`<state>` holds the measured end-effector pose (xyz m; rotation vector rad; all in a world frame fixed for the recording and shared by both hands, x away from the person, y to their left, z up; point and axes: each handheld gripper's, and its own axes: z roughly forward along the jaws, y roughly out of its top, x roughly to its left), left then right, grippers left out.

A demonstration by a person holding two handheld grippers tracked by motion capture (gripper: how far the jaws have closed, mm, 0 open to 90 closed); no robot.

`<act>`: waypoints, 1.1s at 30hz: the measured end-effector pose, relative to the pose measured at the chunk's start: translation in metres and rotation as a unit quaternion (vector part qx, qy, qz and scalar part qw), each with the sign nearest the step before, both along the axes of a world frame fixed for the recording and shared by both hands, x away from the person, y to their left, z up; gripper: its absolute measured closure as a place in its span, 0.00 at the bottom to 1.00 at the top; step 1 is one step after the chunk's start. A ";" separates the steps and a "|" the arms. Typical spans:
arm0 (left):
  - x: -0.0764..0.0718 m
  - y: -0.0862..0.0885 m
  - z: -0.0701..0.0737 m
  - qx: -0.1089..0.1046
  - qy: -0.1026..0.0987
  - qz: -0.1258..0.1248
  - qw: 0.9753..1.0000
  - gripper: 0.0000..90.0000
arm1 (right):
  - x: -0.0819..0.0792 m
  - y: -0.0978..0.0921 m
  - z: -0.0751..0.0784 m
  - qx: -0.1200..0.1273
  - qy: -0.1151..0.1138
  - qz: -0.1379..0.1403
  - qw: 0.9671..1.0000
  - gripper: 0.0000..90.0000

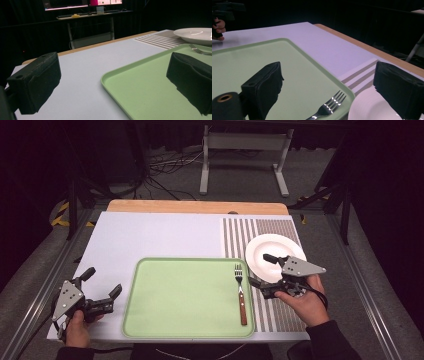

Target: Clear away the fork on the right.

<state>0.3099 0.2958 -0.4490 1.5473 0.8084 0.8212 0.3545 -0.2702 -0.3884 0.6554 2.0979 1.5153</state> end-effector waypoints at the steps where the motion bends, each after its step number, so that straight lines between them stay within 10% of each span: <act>1: 0.000 0.000 0.000 0.000 0.000 0.000 1.000 0.00 | 0.000 0.000 0.000 0.000 0.000 0.000 1.000 0.10; 17: -0.001 0.000 0.000 -0.002 -0.002 -0.003 1.000 0.00 | -0.011 -0.040 -0.041 0.065 -0.030 -0.031 0.997 0.09; 33: -0.001 0.001 0.002 -0.004 -0.009 -0.005 1.000 0.00 | -0.008 -0.048 -0.063 0.067 -0.028 -0.050 0.996 0.09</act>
